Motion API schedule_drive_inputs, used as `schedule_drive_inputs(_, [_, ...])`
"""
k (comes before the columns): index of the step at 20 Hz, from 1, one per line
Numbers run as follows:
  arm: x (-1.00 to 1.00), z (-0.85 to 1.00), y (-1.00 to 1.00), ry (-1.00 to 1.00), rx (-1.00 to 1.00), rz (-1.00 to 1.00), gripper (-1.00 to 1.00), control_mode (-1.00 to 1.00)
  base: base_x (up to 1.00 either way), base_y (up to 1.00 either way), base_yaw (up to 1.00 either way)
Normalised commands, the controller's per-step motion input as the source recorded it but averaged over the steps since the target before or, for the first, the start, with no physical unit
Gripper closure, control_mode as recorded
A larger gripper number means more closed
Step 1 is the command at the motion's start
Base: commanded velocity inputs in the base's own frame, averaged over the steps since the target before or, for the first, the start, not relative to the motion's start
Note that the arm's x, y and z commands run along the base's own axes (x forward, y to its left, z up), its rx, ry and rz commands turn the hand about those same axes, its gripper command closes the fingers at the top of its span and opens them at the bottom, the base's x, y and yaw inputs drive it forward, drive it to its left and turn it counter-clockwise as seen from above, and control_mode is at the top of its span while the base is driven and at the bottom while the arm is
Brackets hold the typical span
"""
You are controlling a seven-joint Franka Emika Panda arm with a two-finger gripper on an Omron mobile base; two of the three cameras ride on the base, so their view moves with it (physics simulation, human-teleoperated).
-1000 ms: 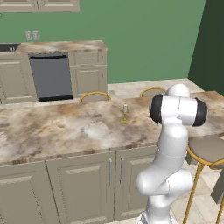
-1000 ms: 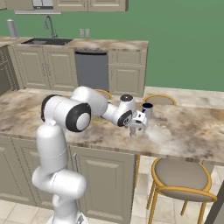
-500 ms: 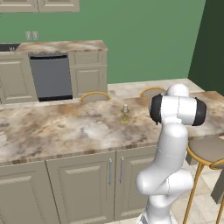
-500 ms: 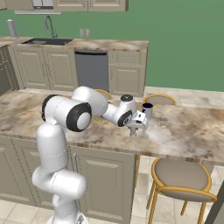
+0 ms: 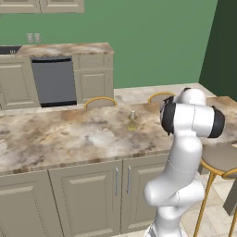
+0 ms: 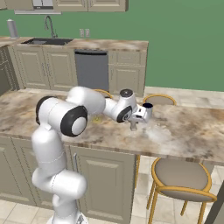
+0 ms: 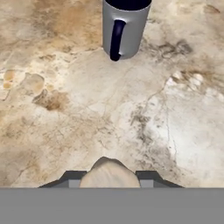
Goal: Pick the candle and candle from the dining table and place them in the open cabinet. Close the cabinet after placing the objects.
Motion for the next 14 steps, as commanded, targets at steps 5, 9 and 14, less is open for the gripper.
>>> schedule_drive_inputs(5, [-0.17, 0.59, 0.13, -0.10, -0.03, 0.00, 1.00, -1.00, 0.00, 0.00, 0.00])
schedule_drive_inputs(9, [-0.27, 0.59, 0.25, -0.08, -0.05, 0.00, 1.00, -1.00, 0.00, 0.00, 0.00])
schedule_drive_inputs(14, [-0.26, 0.52, 0.27, -0.03, -0.07, 0.00, 1.00, -1.00, 0.00, 0.00, 0.00])
